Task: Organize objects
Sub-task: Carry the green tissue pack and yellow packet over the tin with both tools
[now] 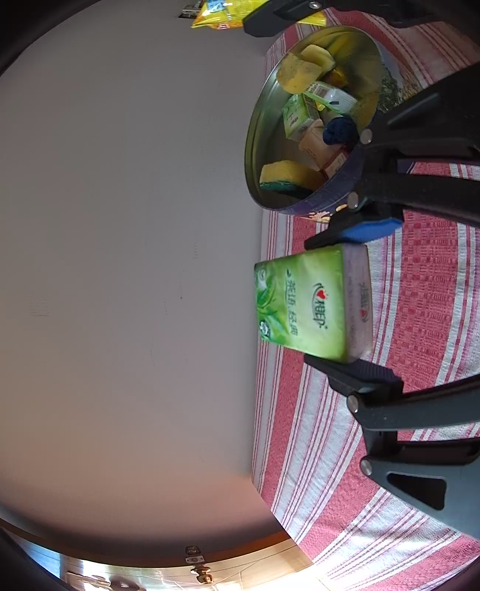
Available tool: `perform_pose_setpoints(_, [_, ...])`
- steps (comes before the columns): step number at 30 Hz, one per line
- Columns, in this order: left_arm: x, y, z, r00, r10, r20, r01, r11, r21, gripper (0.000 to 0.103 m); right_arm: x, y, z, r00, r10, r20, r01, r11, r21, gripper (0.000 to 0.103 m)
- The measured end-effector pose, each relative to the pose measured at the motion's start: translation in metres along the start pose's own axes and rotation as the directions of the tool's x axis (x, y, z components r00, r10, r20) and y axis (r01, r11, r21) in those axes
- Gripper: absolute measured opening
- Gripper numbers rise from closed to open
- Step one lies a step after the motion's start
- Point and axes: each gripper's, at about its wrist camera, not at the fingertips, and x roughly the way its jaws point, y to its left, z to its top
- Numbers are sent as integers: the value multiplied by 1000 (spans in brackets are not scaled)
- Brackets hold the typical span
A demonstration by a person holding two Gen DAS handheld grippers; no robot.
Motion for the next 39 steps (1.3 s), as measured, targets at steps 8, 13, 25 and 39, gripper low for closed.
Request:
perform_pose_setpoints(8, [-3, -22, 6, 1000, -26, 13, 26, 1000, 15, 53, 14, -21, 0, 999, -46, -16, 46, 999, 11, 73])
perform_pose_setpoints(13, [-5, -38, 11, 998, -52, 29, 51, 998, 33, 53, 21, -31, 1, 997, -71, -18, 71, 997, 14, 73])
perform_pose_setpoints(25, [3, -79, 28, 991, -124, 44, 121, 991, 61, 53, 44, -45, 5, 994, -98, -37, 99, 995, 24, 73])
perform_pose_setpoints(39, [24, -109, 34, 987, -158, 9, 157, 985, 74, 53, 42, -56, 20, 985, -146, -89, 152, 986, 63, 73])
